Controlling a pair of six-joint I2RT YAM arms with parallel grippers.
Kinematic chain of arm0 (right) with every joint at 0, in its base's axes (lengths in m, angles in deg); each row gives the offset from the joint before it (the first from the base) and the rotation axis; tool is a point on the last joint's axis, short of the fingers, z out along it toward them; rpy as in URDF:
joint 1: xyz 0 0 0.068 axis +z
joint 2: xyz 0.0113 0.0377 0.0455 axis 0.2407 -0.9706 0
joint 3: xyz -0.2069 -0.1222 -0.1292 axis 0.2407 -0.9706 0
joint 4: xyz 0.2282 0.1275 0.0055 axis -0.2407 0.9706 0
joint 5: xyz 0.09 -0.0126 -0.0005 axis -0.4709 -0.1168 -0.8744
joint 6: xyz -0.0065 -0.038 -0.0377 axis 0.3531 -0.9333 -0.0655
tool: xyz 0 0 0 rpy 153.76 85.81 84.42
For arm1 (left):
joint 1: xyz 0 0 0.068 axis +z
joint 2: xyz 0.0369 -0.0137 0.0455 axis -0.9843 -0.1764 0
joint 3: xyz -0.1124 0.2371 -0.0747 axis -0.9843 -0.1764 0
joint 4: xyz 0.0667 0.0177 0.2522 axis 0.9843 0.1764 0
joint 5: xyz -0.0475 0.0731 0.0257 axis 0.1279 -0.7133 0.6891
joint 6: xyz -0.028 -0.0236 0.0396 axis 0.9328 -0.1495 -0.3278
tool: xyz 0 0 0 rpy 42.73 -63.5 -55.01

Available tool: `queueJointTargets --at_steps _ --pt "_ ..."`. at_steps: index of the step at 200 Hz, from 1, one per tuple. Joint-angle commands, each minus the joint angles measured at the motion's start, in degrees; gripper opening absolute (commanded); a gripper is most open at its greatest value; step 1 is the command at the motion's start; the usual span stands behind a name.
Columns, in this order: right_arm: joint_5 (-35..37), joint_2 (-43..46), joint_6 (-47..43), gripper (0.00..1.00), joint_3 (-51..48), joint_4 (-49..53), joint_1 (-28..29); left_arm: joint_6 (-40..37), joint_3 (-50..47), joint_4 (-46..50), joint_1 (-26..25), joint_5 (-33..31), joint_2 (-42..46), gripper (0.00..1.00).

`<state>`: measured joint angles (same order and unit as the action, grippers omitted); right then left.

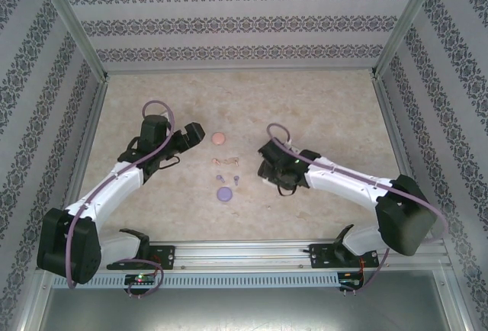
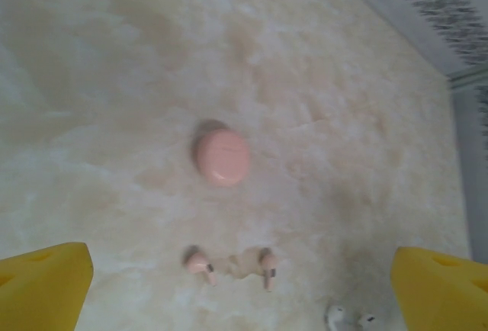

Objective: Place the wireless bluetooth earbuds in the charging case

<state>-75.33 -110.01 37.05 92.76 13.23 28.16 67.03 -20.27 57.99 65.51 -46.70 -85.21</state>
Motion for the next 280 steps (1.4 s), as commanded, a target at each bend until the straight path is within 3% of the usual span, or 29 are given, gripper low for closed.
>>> queueJointTargets --at_steps 1,56,97,143,280 --pt "-4.3 0.3 2.1 0.39 3.6 -5.7 -5.0 1.7 -3.6 -17.3 -1.1 6.4 1.9 1.00" --pt "-12.9 -9.0 11.7 0.39 13.4 -13.6 -11.1 0.8 -4.5 -28.3 -6.7 9.4 -3.2 0.99" --pt "-15.0 -13.6 17.0 0.39 17.4 -16.3 -10.7 -1.2 -3.3 -35.2 -11.6 8.2 -10.9 0.86" --pt "-14.2 -13.9 17.4 0.39 19.2 -14.8 -9.6 -3.9 2.3 -37.6 -15.5 9.4 -18.5 0.69" --pt "-14.1 -12.2 17.1 0.39 18.6 -14.7 -9.3 -3.6 7.3 -41.5 -18.8 6.3 -27.0 0.49"
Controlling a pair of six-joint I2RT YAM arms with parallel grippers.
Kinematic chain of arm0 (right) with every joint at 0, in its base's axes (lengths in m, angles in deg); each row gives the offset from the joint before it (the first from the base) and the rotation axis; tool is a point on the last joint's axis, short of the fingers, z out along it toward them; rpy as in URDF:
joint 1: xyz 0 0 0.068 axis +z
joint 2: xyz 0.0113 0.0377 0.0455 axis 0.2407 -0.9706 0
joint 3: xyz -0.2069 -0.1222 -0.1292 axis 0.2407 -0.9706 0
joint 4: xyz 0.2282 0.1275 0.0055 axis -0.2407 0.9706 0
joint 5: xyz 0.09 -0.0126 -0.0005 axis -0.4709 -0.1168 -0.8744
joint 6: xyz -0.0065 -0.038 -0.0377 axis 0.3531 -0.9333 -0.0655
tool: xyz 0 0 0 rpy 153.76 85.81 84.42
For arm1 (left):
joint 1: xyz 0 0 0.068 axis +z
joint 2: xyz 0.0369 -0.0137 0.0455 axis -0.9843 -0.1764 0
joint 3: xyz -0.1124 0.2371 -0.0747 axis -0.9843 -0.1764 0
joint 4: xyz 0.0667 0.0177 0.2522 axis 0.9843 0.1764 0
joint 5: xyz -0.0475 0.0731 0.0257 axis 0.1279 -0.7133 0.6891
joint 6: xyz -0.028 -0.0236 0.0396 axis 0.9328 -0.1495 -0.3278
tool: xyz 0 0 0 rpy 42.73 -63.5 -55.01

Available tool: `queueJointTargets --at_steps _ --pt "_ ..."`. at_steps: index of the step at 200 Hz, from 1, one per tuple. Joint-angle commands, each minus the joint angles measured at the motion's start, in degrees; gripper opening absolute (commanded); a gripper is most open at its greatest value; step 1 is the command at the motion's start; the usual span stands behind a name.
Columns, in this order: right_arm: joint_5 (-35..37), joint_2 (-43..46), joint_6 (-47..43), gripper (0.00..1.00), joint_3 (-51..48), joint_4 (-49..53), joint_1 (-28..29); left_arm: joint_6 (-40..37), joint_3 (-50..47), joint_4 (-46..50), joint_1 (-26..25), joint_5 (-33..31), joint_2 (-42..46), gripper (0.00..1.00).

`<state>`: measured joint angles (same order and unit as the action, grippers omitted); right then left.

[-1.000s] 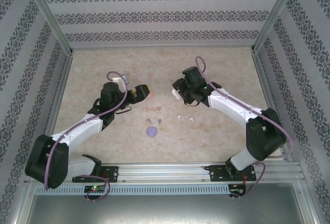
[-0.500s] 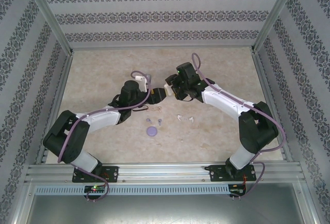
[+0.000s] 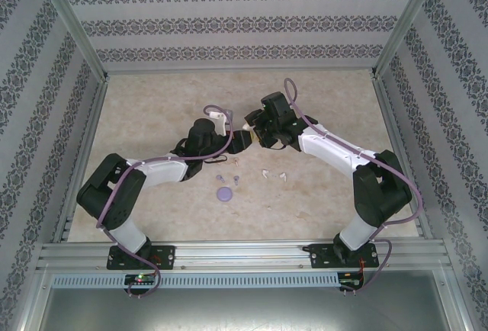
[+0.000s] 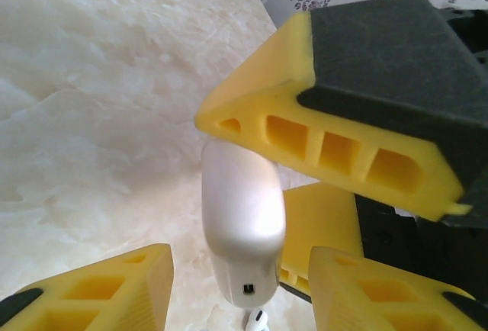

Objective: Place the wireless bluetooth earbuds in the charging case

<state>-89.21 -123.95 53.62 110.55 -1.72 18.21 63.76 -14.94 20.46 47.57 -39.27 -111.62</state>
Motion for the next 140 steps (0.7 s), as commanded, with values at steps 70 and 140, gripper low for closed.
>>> queueJointTargets --at_steps 70,140 --pt "-0.4 2.3 0.4 0.39 0.2 0.0 0.6 0.0 2.7 -4.6 -1.0 -2.0 -1.9 0.37" --pt "-0.9 3.2 0.5 0.42 -0.2 -0.8 0.9 0.3 2.7 -4.9 -1.1 -2.1 -2.5 0.09"
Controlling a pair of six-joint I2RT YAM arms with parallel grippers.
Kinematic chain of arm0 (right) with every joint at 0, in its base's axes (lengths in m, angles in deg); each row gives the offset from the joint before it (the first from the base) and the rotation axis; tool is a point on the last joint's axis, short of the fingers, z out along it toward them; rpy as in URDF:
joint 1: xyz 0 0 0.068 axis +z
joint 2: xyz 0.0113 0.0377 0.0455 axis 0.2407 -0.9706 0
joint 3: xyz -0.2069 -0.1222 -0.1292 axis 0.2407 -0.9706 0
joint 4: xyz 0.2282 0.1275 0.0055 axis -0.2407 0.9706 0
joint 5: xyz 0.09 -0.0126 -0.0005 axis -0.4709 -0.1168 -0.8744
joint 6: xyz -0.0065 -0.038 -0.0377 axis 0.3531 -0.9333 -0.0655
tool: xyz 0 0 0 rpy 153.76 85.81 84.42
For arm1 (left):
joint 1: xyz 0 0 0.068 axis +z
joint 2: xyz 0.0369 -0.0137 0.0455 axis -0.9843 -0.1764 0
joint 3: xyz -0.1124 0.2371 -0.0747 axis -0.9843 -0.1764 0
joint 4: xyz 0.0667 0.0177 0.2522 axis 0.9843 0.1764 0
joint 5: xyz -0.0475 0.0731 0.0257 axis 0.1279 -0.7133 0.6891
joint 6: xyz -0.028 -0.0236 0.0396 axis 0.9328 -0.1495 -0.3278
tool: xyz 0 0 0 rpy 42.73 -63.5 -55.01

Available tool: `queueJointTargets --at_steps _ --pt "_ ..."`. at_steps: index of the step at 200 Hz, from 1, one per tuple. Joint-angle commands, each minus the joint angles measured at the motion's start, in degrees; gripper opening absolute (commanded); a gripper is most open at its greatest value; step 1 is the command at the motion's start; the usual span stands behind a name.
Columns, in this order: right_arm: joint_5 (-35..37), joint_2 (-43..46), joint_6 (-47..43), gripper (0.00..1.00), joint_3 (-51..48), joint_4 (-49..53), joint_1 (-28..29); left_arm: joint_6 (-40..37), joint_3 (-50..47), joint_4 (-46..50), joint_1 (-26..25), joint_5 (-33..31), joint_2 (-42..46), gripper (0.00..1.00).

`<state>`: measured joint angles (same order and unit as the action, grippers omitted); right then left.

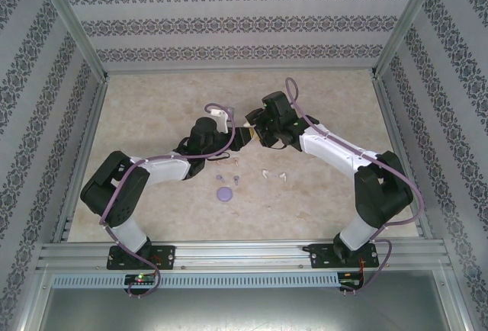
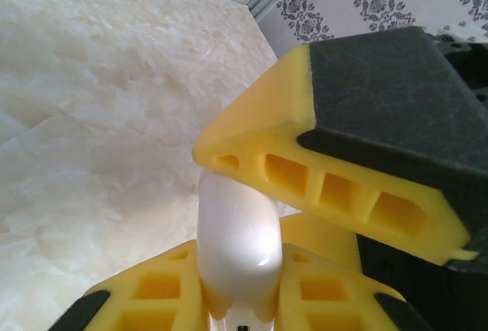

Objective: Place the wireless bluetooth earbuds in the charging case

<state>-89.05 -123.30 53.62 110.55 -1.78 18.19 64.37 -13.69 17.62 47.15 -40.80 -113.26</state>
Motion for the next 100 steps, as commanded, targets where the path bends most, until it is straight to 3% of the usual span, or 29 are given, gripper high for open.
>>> queueJointTargets --at_steps 1,12,48,76,100 --pt "-1.0 2.6 0.5 0.42 -0.3 -0.7 0.9 -0.3 1.4 -2.1 -0.8 -0.6 -0.9 0.08" --pt "-1.0 2.9 0.5 0.48 -0.3 -0.8 0.9 -0.2 1.4 -2.1 -0.8 -0.7 -0.9 0.00" --pt "0.4 6.0 -0.7 0.73 -0.8 0.1 -0.7 0.2 1.7 -1.1 -0.5 -0.2 -0.8 0.00" --pt "2.6 12.9 -7.3 0.80 -5.2 0.4 -4.7 -0.9 2.3 2.7 0.9 4.4 0.9 0.00" --pt "-0.5 18.9 -21.2 0.82 -11.1 -4.0 -9.3 -5.1 4.9 10.3 3.4 12.3 2.9 0.00"
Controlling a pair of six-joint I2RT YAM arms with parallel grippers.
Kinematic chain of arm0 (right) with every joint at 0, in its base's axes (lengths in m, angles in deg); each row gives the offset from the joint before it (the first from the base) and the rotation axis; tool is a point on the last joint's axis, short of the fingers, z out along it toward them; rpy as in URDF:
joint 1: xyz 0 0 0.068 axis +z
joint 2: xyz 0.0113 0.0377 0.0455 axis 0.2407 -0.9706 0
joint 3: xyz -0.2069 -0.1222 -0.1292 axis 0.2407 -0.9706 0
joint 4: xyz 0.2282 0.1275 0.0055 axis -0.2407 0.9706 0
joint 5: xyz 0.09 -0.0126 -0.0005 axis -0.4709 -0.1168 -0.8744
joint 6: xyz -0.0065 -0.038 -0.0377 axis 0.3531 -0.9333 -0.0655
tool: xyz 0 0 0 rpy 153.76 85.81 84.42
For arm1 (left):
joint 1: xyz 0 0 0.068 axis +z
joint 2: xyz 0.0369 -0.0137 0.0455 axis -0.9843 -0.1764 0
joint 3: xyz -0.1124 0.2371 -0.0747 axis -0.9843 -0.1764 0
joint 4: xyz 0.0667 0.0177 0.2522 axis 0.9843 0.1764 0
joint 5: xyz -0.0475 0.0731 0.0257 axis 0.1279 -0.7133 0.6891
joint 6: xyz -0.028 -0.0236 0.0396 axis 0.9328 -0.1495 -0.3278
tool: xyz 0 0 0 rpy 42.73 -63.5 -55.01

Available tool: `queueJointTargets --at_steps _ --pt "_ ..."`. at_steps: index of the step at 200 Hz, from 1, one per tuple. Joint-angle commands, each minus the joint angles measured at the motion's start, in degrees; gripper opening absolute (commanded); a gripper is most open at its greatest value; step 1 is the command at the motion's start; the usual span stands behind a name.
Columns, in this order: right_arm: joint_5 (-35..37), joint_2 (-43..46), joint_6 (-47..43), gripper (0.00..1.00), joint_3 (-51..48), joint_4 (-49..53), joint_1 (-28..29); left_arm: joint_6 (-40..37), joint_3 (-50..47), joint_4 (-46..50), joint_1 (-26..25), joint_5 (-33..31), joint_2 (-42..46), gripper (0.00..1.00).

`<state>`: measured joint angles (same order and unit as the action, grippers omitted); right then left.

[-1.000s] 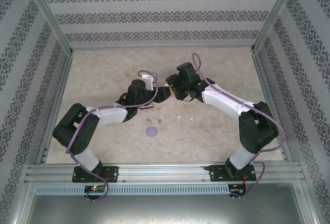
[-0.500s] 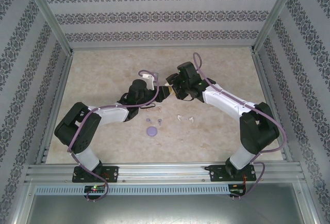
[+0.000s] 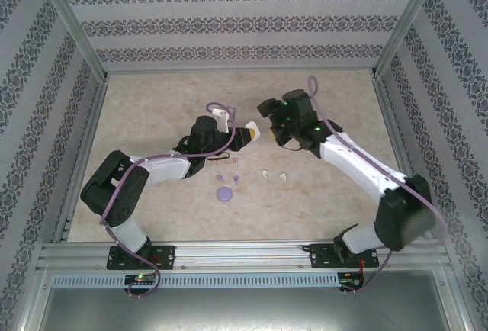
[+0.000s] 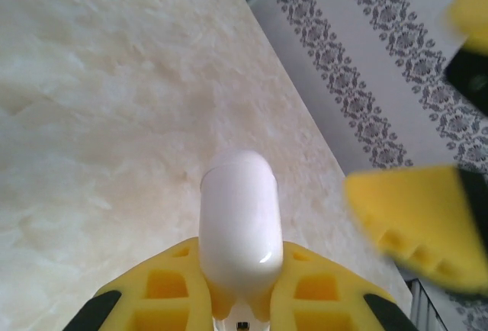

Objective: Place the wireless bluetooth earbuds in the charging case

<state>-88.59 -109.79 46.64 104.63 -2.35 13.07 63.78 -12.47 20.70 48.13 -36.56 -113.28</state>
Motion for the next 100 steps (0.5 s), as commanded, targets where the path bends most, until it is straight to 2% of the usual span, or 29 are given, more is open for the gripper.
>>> queueJointTargets --at_steps 1,25,44,65,100 --pt "-1.1 5.6 -15.0 0.82 -5.5 -3.7 -4.3 -4.7 3.8 7.5 2.5 8.4 3.0 0.00" --pt "-10.4 12.0 -32.4 0.81 -12.4 -12.8 -7.7 -9.7 6.8 15.6 4.6 14.8 5.1 0.00" --pt "-16.7 16.6 -40.8 0.81 -17.2 -17.7 -8.1 -13.0 9.7 21.6 6.0 19.3 6.0 0.00" --pt "-23.1 19.3 -45.6 0.81 -19.9 -20.3 -8.1 -15.4 13.3 26.7 6.8 24.7 5.7 0.00" --pt "-27.1 17.9 -47.6 0.79 -19.1 -21.3 -7.5 -17.7 17.1 31.6 6.8 28.2 5.5 0.00"
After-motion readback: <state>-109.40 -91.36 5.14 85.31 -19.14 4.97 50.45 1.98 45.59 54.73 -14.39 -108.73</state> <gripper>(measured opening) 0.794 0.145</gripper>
